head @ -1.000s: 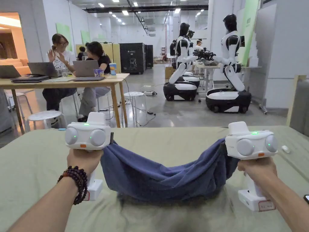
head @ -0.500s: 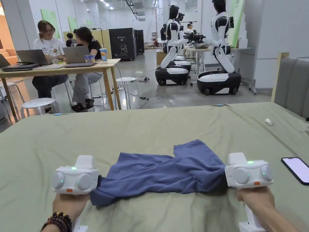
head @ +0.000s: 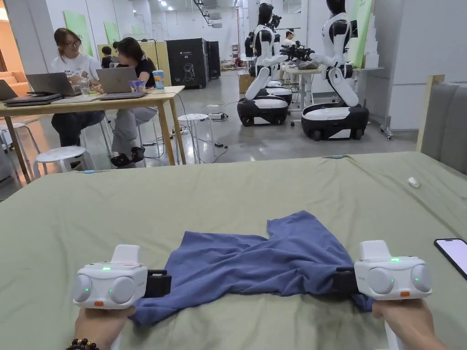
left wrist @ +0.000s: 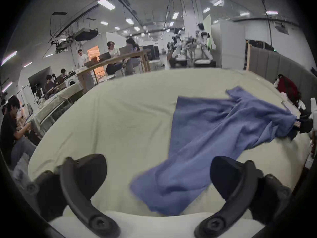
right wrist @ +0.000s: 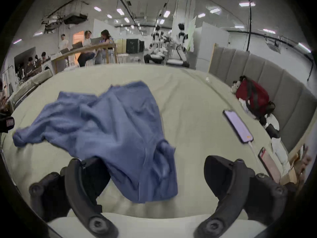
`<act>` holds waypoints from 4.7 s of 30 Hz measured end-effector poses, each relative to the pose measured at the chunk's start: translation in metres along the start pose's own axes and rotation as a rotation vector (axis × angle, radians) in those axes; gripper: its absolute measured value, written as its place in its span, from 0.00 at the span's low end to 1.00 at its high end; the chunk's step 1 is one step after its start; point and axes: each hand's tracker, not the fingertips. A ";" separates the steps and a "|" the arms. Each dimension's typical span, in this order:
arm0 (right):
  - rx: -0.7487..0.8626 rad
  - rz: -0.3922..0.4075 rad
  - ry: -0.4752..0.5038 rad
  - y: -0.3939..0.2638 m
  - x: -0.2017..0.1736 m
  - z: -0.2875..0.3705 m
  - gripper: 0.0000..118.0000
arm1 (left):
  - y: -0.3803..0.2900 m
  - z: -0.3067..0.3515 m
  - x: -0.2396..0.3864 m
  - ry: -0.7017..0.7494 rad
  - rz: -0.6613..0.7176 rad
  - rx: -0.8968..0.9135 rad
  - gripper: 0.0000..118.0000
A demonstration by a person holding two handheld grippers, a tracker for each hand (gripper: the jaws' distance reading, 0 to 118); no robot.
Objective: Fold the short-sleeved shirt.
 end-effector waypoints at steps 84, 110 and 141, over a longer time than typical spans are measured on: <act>-0.308 0.199 0.177 0.143 -0.012 -0.248 0.00 | 0.066 -0.158 0.030 -0.096 -0.080 -0.125 0.02; 0.358 0.182 -0.050 0.419 -0.018 -0.055 0.00 | 0.372 -0.067 0.001 0.035 0.005 0.284 0.02; 0.583 0.032 -0.153 0.559 0.020 0.024 0.00 | 0.465 -0.063 -0.035 0.152 0.021 0.386 0.02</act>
